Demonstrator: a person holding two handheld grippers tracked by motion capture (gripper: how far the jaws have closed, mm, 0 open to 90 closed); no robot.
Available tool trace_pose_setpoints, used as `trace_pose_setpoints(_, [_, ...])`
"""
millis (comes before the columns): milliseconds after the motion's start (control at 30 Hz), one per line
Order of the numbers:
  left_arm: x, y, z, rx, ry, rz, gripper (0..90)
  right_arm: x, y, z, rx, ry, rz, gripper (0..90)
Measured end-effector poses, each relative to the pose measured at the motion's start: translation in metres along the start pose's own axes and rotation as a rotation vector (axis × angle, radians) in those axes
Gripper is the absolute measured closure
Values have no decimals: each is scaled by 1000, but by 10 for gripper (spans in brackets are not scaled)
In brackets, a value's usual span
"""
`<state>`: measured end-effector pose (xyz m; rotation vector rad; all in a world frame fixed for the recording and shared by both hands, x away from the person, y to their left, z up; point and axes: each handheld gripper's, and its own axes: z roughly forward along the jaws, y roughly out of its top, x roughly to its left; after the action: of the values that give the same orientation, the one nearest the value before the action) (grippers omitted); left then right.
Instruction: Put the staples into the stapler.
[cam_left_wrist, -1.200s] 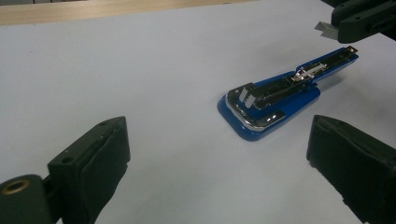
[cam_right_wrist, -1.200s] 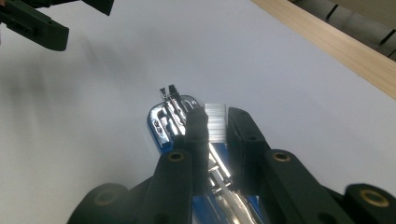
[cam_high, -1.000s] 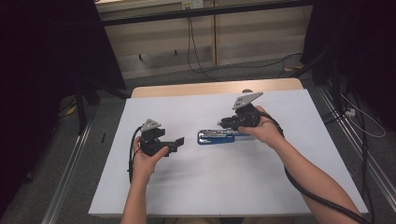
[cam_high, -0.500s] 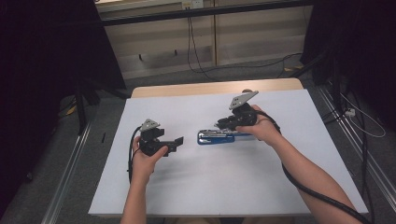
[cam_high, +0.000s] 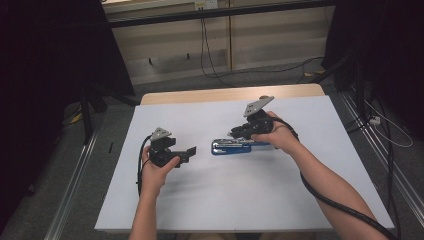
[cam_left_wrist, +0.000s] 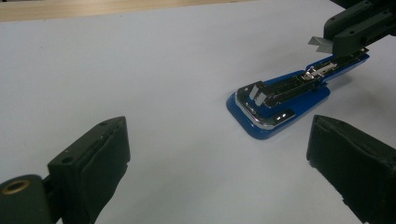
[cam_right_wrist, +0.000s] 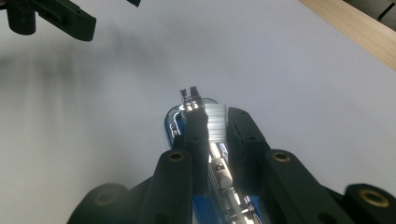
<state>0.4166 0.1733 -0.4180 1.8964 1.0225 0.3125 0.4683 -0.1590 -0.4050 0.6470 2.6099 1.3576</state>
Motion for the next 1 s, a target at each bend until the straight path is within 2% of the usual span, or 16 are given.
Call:
trace_pose_setpoints(233, [-1,0,1,-4,4,5,63,-1,3,3,5,8,-18,791])
trace_pose_setpoints(433, [-1,0,3,13,5,15,63,-2,2,3,6,13,-27,791])
trace_pose_setpoints(667, [-1,0,3,13,6,14,63,-4,1,5,9,20,-28,791])
trace_pose_setpoints(1000, [0,-1,3,13,6,7,62,-2,4,12,34,33,-59,791])
